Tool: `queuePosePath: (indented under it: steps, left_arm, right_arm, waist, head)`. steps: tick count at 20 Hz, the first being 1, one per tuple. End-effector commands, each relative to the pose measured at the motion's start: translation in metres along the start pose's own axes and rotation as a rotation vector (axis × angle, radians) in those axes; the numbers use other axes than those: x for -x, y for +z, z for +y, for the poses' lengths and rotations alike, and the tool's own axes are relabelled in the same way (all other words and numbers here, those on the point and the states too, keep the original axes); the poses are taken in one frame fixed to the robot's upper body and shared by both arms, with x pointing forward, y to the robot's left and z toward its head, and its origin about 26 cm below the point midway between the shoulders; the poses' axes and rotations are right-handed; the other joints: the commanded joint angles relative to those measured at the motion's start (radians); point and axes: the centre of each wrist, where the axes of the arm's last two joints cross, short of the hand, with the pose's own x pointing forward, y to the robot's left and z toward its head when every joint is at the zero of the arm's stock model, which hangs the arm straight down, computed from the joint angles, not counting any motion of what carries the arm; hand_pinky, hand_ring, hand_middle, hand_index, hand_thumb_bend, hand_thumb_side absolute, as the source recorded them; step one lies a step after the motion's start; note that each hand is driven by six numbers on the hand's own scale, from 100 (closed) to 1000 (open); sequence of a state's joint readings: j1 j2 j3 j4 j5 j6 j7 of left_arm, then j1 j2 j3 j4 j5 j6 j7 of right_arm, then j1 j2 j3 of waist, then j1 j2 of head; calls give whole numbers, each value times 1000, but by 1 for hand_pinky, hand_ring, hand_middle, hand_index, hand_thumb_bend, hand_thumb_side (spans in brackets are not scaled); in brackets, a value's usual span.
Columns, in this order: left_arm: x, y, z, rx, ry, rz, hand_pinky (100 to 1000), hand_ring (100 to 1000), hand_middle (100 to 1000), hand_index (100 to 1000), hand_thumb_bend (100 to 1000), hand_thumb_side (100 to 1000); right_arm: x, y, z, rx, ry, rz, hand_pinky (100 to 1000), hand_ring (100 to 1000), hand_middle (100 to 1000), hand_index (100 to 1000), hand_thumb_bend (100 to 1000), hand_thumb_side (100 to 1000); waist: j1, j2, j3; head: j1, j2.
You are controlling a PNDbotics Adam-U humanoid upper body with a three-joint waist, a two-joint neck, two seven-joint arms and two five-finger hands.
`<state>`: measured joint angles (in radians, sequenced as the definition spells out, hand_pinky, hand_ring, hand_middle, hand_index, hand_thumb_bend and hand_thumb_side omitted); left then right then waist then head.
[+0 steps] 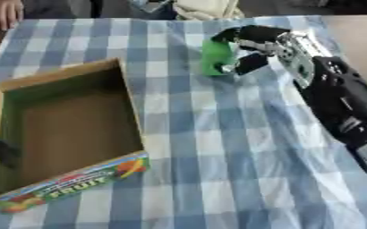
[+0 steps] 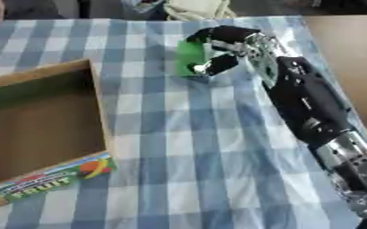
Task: Pick up objects on the table and place them in the box.
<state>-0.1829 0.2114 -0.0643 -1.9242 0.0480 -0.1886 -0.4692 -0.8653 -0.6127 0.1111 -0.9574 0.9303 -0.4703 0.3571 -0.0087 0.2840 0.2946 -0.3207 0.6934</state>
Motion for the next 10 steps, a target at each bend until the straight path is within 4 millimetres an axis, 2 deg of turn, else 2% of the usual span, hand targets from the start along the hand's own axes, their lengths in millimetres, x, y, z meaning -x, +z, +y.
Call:
queuePosePath:
  steps: [1, 2, 3, 4, 7, 10]
  left_arm:
    - [-6, -3, 2, 6, -16, -20, 697, 513, 487, 689, 100, 682]
    - [-6, -3, 2, 5, -16, -20, 697, 513, 487, 689, 100, 682]
    - [-6, -3, 2, 5, -16, -20, 697, 513, 487, 689, 100, 682]
    - [-6, -3, 2, 5, -16, -20, 697, 513, 487, 689, 100, 681]
    - [-6, -3, 2, 4, -16, -19, 698, 513, 488, 689, 100, 681]
    - [-6, -3, 2, 4, -15, -19, 698, 513, 488, 689, 100, 681]
  right_arm:
    - [5, 4, -6, 38, 33, 18, 848, 806, 753, 1000, 265, 583]
    - [5, 4, -6, 52, 34, 19, 844, 799, 741, 1000, 265, 564]
    - [5, 4, -6, 71, 32, 20, 812, 742, 631, 1000, 250, 409]
    - [5, 4, -6, 89, 31, 20, 796, 713, 571, 1000, 244, 322]
    - [5, 4, -6, 148, 28, 20, 755, 626, 423, 1000, 243, 140]
    - [4, 4, -6, 208, 23, 14, 725, 577, 332, 993, 227, 100]
  waist:
    - [0, -13, 0]
    - [0, -12, -1]
    - [0, -12, -1]
    - [0, -12, -1]
    - [-1, -13, 1]
    - [0, -14, 1]
  head:
    - [-3, -5]
    - [-3, -5]
    - [-3, -4]
    - [-2, -4]
    - [-3, -3]
    - [-3, -1]
